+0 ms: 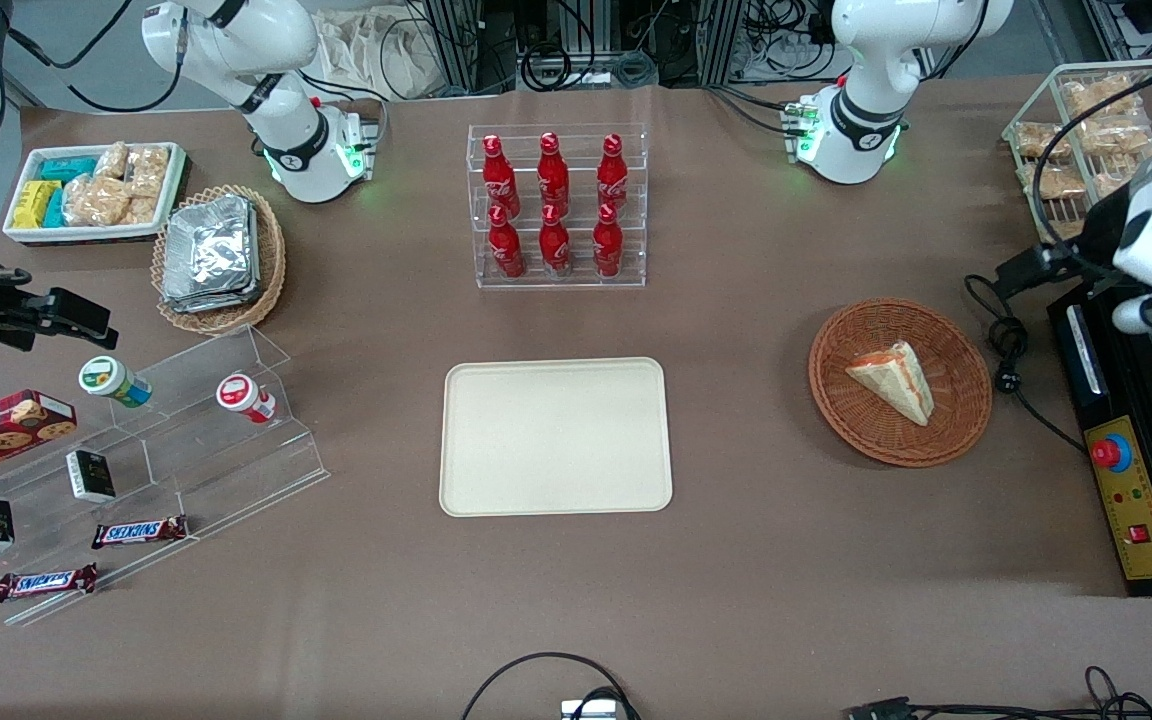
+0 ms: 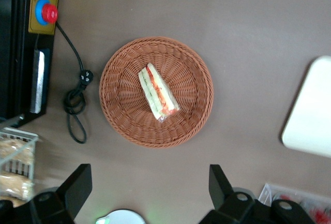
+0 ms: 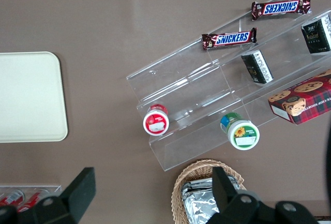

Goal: Place sandwich from basket to tray
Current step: 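Move the left gripper over the wrapped sandwich in the wicker basket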

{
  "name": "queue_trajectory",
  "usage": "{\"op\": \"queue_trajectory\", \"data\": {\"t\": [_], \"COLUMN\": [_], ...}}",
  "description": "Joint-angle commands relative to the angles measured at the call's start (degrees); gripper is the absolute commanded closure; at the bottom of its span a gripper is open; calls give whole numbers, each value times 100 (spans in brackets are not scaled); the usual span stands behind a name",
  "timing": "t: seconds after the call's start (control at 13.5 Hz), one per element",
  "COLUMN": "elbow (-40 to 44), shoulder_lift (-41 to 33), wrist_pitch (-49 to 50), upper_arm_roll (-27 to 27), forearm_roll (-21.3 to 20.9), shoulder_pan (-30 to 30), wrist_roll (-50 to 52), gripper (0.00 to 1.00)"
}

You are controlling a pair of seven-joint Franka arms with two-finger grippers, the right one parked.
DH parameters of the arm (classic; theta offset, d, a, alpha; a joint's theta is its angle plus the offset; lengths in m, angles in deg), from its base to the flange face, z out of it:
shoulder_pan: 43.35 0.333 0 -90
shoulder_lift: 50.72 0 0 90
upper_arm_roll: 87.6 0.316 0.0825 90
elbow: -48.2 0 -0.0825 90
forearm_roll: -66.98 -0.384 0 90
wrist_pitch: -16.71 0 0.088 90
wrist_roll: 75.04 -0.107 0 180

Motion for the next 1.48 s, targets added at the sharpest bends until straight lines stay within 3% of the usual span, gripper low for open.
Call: {"op": "queue_trajectory", "data": {"t": [0.0, 0.3, 0.52, 0.89, 1.41], "elbow": [-1274, -2777, -3236, -4352, -4503], "shoulder_lift": [-581, -951, -908, -899, -135], "wrist_pitch": [-934, -2357, -2887, -4204, -4962], "upper_arm_roll": [-17, -17, -17, -17, -17], "forearm_roll": [-12, -12, -21, -21, 93], "shoulder_pan": [19, 19, 10, 10, 19], "wrist_roll": [688, 1532, 2367, 2649, 2809], "gripper": [0, 0, 0, 0, 0]}}
